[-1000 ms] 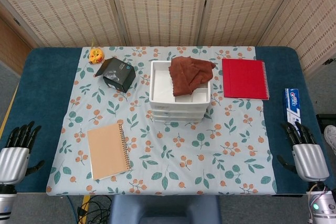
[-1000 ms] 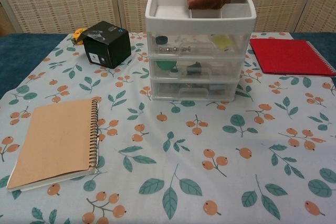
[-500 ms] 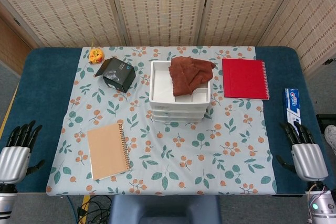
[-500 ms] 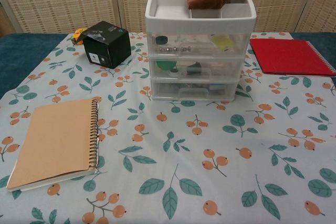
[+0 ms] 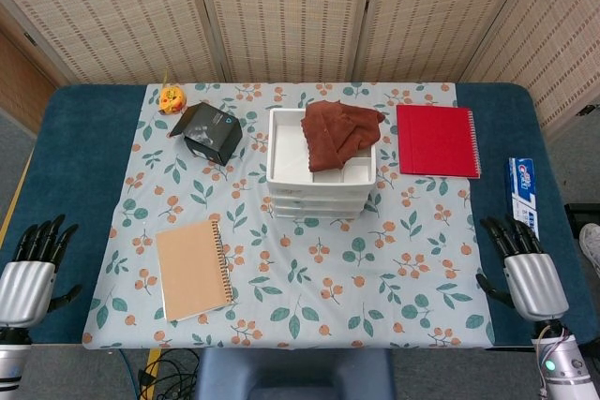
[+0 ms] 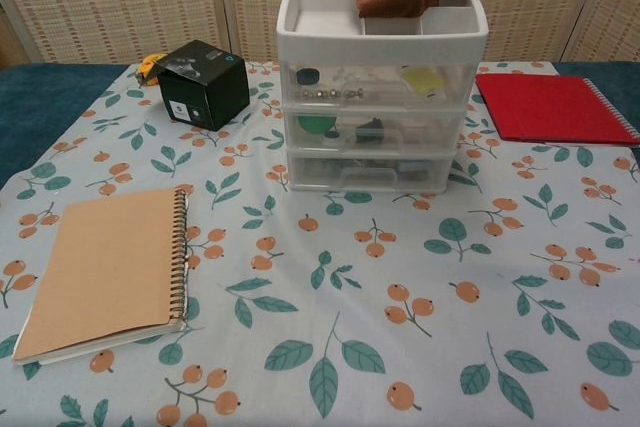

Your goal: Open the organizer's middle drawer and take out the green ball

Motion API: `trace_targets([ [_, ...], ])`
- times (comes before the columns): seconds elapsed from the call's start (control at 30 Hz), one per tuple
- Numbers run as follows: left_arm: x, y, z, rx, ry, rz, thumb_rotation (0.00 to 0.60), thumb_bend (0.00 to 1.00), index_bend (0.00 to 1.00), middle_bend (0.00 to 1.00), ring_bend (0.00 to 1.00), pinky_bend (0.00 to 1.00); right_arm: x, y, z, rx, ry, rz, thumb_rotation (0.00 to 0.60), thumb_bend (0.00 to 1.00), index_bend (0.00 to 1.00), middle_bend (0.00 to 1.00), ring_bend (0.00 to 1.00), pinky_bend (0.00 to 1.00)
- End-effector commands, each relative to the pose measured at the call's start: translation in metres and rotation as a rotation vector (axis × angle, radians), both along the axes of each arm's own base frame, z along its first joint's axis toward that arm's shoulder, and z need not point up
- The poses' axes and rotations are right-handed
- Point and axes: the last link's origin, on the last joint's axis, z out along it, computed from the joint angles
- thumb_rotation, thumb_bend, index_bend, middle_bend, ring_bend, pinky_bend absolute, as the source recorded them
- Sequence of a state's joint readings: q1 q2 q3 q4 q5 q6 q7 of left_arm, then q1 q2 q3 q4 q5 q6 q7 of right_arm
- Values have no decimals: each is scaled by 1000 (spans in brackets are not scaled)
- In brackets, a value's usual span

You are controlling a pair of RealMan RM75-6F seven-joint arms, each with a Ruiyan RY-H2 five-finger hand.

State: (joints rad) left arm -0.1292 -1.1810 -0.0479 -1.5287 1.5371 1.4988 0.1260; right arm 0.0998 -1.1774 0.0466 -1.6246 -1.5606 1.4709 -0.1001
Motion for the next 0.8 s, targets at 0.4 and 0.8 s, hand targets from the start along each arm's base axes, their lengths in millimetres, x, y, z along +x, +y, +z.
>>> trace_targets([
  [0.4,2,2,1,4,-3,-19,600,133,123,0,24,60,24,-18,-20,125,-175,28,600,320,58,198,574,814],
  [0.8,2,1,4,10,-3,-24,600,133,138,0,27,59,63,-50,-59,366,-545,17,600,522,58,248,741,1000],
])
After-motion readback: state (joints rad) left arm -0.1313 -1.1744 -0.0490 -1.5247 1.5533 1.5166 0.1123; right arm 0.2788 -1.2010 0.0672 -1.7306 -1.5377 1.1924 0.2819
